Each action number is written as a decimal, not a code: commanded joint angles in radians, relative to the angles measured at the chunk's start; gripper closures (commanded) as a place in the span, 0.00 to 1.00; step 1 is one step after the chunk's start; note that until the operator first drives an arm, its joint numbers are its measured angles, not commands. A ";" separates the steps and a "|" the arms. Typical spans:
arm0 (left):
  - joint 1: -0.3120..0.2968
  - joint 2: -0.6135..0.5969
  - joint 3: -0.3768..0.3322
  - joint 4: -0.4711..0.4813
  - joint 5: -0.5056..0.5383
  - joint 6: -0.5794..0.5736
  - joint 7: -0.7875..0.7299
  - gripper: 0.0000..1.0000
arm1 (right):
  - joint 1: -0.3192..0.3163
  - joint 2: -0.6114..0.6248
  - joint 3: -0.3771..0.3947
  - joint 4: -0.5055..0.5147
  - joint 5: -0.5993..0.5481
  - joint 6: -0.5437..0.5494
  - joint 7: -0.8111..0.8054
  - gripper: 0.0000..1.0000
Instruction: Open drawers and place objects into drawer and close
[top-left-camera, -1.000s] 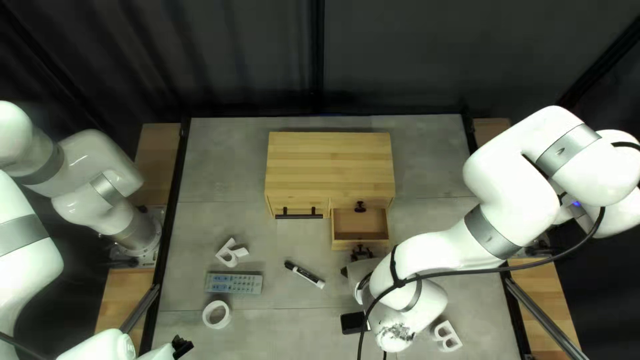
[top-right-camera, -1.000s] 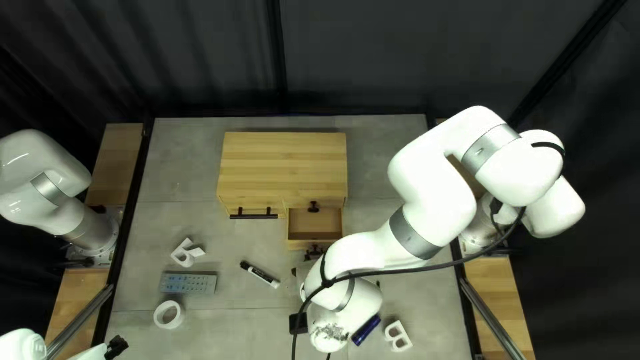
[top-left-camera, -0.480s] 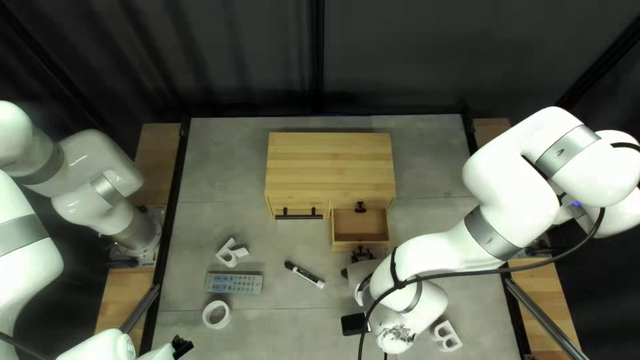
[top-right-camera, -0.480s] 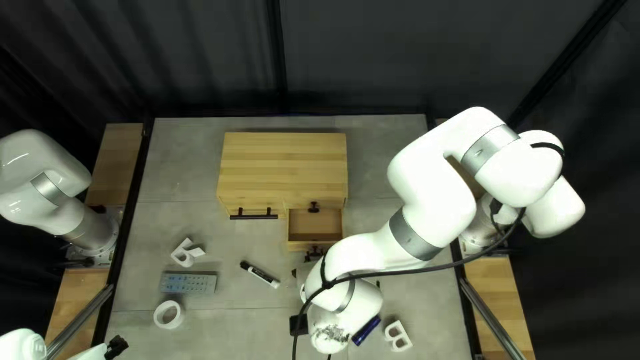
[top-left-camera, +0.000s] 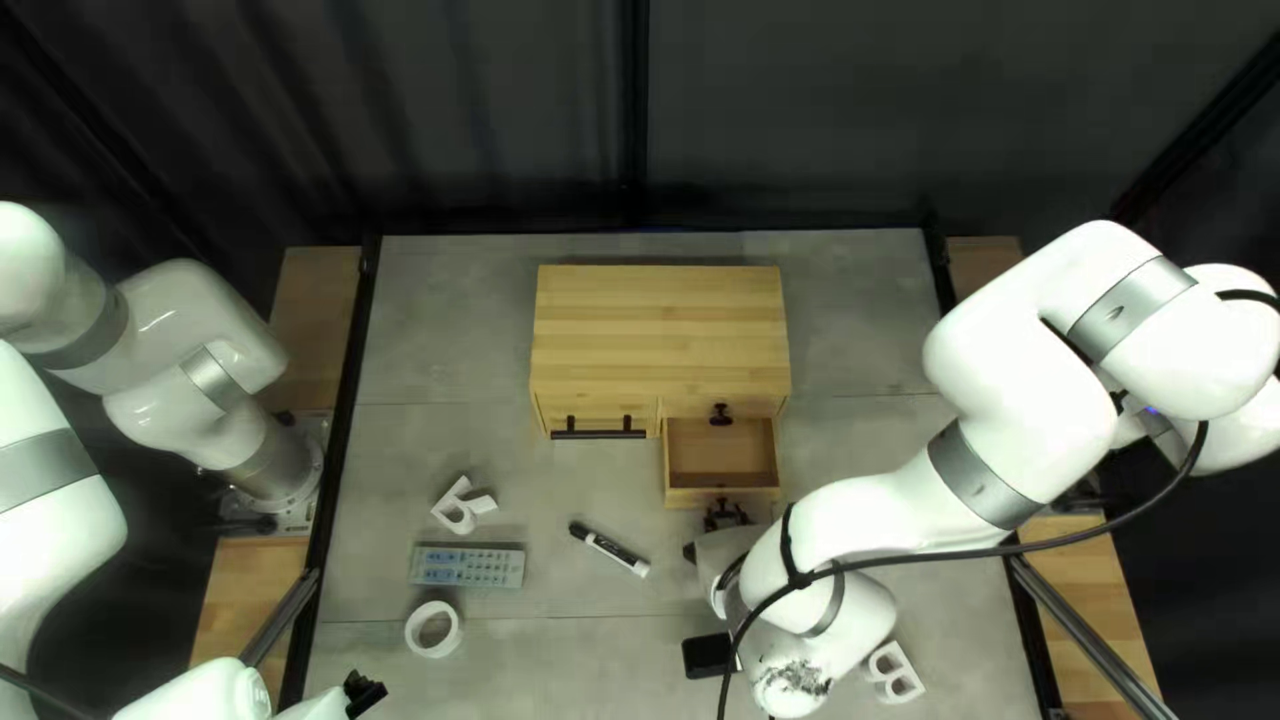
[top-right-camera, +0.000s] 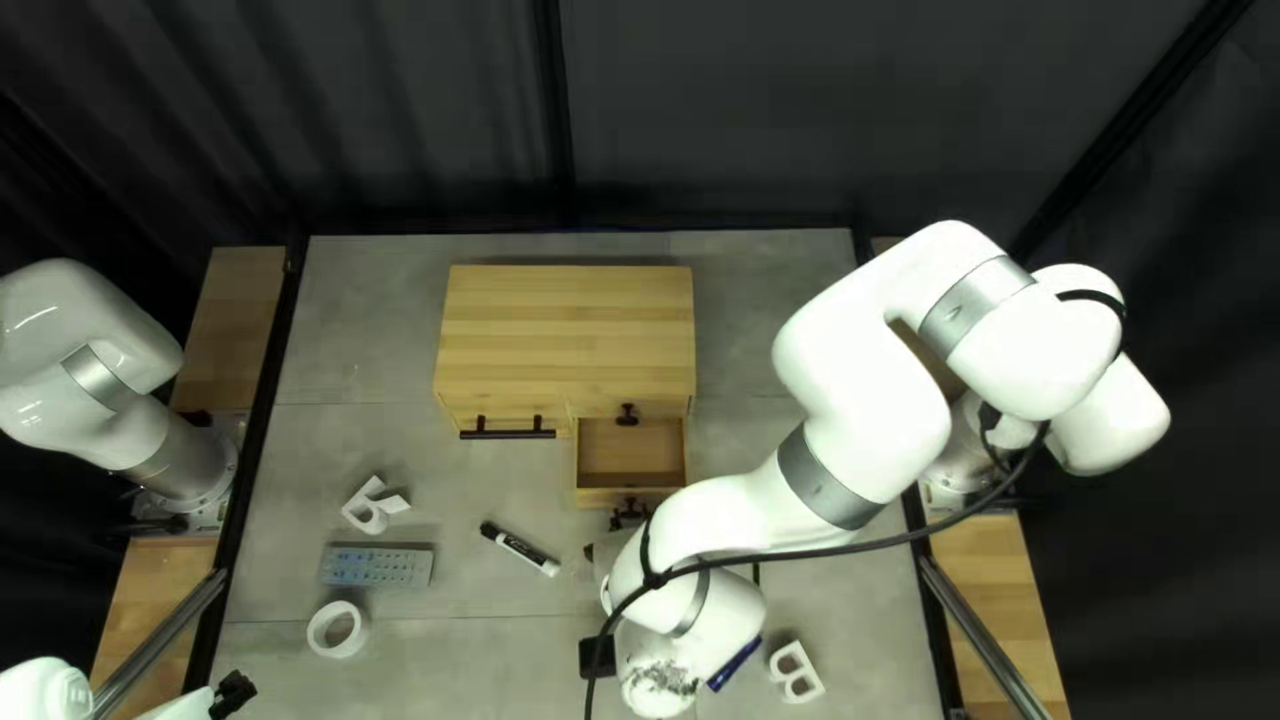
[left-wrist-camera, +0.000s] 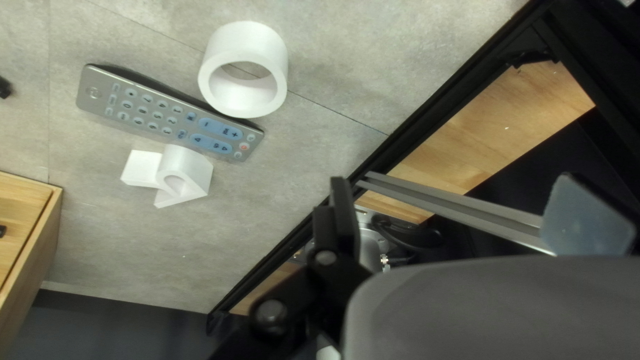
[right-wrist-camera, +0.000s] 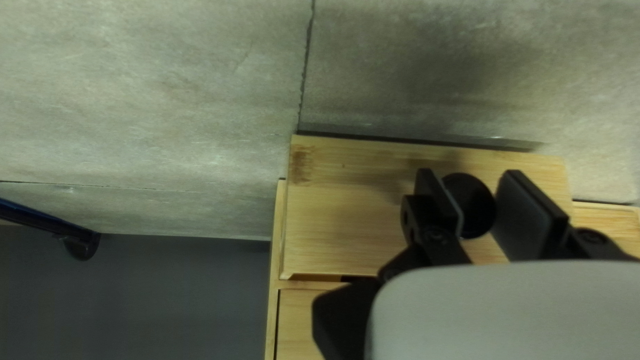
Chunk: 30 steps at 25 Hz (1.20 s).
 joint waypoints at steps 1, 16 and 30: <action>0.000 0.000 0.000 0.000 0.000 0.000 0.000 0.00 | 0.005 -0.003 0.004 0.002 0.004 0.007 0.002 0.99; 0.000 0.000 0.000 0.000 0.000 0.000 0.000 0.00 | 0.007 -0.007 0.005 -0.008 -0.006 -0.012 0.008 0.99; 0.000 0.000 0.000 0.000 0.000 0.000 0.000 0.00 | 0.012 0.001 0.005 -0.002 -0.010 -0.008 0.012 1.00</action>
